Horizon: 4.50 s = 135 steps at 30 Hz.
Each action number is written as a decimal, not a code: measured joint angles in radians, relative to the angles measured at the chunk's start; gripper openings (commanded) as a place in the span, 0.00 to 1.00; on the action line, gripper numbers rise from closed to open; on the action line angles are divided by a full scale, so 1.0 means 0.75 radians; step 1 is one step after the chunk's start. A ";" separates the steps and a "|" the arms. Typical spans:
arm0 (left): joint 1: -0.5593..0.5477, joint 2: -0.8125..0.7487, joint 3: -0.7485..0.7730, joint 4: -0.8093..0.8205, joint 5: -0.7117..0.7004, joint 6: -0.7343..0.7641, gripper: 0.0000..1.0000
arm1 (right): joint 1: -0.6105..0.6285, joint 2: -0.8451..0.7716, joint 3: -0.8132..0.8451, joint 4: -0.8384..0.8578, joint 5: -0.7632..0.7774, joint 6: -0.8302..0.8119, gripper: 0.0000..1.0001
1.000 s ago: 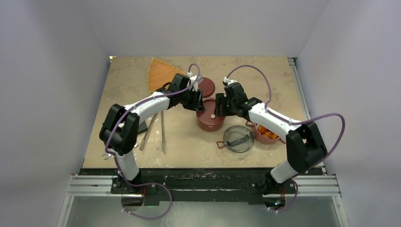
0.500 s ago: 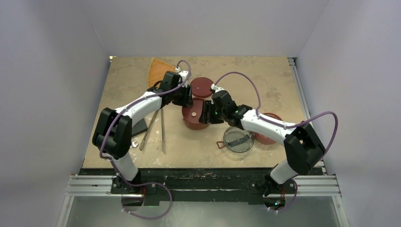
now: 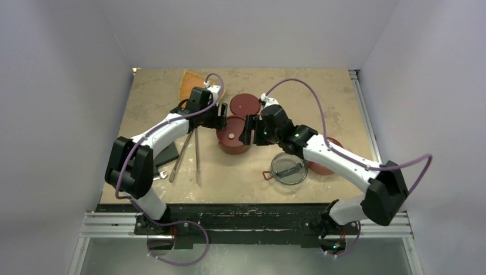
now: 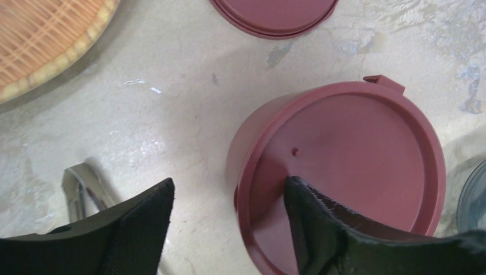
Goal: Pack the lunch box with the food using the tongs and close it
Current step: Move the packing box to the center of the board, then pick up the packing box from the center of the board, then place the packing box into the packing box.
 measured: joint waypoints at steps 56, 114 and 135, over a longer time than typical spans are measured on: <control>0.154 -0.224 -0.095 0.100 0.232 -0.133 0.85 | -0.962 -0.058 -0.391 -0.024 0.325 0.135 0.38; 0.279 -0.268 -0.095 0.098 0.208 -0.132 0.86 | -0.171 0.159 0.473 -0.303 0.164 -0.492 0.00; 0.425 -0.356 -0.095 0.099 0.172 -0.133 0.87 | 0.188 0.675 1.028 -0.583 0.307 -0.390 0.00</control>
